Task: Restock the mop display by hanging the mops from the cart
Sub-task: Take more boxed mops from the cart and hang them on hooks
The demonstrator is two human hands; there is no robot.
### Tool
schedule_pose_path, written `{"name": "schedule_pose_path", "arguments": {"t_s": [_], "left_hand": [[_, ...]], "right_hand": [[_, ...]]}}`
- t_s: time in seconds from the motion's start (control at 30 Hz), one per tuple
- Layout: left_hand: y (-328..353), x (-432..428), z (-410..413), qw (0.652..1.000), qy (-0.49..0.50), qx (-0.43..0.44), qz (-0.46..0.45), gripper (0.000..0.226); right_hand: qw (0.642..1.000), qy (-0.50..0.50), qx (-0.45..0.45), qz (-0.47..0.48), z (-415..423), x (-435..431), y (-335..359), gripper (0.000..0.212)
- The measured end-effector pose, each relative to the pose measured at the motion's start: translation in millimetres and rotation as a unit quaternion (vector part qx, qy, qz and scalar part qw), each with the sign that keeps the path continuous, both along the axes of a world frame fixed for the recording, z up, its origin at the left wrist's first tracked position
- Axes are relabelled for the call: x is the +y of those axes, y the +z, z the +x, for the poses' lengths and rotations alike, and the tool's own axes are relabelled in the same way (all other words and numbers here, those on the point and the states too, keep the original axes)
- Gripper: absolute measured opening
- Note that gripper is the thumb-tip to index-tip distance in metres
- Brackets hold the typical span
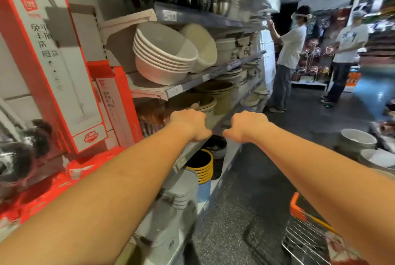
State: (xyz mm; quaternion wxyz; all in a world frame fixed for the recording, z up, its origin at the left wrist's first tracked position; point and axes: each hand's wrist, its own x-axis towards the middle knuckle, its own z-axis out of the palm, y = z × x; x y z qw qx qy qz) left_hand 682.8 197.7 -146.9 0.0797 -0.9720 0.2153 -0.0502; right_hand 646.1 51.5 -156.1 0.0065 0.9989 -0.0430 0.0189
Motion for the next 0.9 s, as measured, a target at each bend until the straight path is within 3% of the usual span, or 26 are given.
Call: {"name": "schedule_pose_path", "arguments": {"t_s": [0.07,0.27,0.47,0.9], "left_hand": [[-6,-37,-12,1.000,-0.025,0.004,0.000,0.048],[-29,-160,-70,0.992,-0.120,0.041,-0.010,0.047],[-47,-263,-133,0.978,-0.201,0.052,-0.004,0.044],[-81,-406,-216,0.938,-0.339,0.065,0.011,0.039]], "right_hand": [[0.999,-0.033,0.012,-0.001,-19,-34,-6,0.039],[0.991,-0.126,0.040,-0.033,-100,-142,-26,0.028],[0.977,-0.206,0.036,-0.035,-181,-238,-48,0.044],[0.933,-0.347,0.089,-0.021,-291,-350,-88,0.052]]}}
